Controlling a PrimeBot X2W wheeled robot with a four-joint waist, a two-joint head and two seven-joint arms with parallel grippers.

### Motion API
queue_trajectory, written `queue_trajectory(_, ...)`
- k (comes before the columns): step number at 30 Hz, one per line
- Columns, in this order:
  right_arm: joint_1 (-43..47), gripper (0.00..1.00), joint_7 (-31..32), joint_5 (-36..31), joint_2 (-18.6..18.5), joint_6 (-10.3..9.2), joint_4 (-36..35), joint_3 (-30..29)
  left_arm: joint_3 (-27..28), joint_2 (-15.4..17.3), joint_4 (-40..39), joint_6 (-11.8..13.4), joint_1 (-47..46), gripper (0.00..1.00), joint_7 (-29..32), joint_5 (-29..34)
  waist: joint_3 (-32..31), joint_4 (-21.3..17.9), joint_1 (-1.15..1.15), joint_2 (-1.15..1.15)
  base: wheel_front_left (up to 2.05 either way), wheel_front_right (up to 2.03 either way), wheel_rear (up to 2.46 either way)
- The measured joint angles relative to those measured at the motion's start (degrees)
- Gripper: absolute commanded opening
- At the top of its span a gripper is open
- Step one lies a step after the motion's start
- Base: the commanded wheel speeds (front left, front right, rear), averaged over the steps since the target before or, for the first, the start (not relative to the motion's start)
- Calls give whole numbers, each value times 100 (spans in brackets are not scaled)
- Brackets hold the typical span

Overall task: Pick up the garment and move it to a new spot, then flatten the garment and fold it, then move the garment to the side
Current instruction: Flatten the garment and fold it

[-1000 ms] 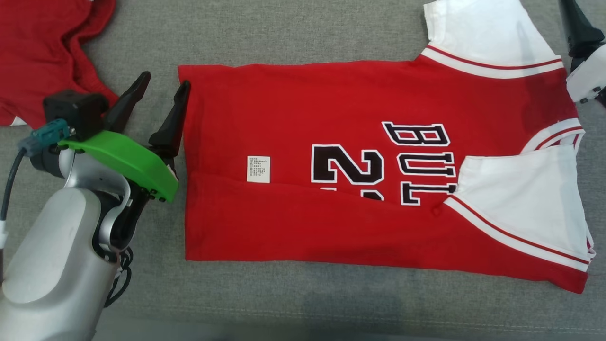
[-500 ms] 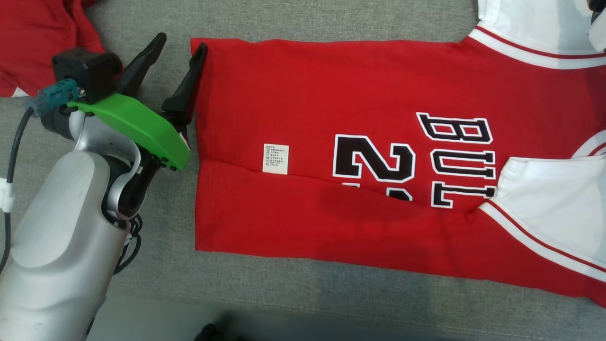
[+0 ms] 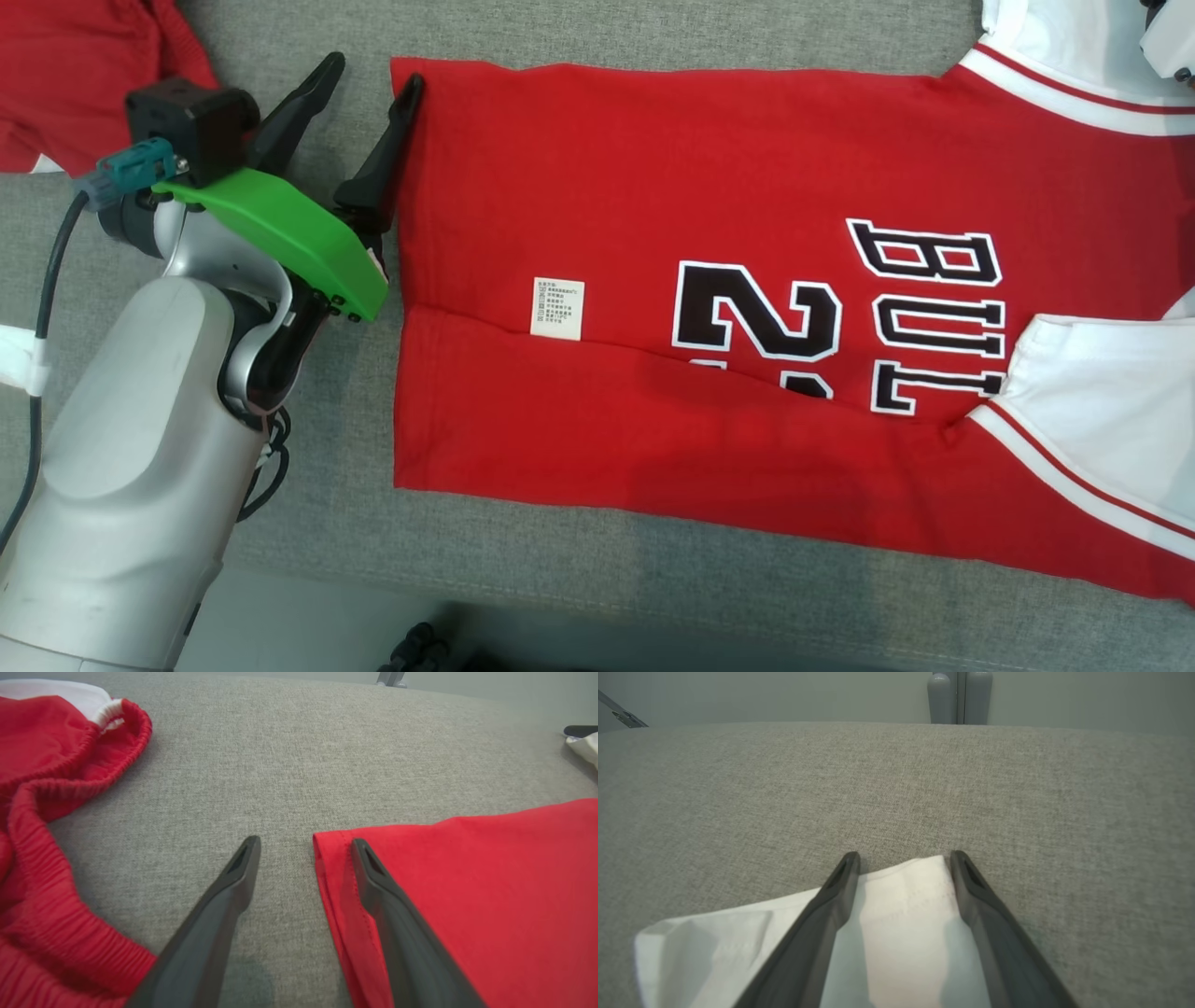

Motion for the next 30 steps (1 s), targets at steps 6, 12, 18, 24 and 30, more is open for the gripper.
queue_trajectory(6, -129, 41, 58, 48, 30, 2, 169, 13, -44, -13, 160, -51, -86, 100, -25, 0, 11, -19, 0, 0, 0, 0, 0)
queue_trajectory(12, -199, 0, 56, 101, 142, 52, 360, 74, -79, -14, 390, -82, -96, 100, -69, 0, -30, -89, 0, 0, 0, 0, 0)
queue_trajectory(18, -210, 0, 46, 151, 198, 96, 446, 123, -204, -31, 466, -122, -211, 100, -69, -5, -77, -182, 0, 0, 0, 0, 0)
queue_trajectory(24, -218, 0, -164, 151, 207, 105, 508, 191, -235, -65, 634, -154, -276, 19, -67, -85, -103, -238, 0, 0, 0, 0, 0)
queue_trajectory(30, -220, 0, -515, 153, 258, 151, 576, 232, -302, -74, 822, -190, -307, 0, -137, -85, -203, -261, 0, 0, 0, 0, 0)
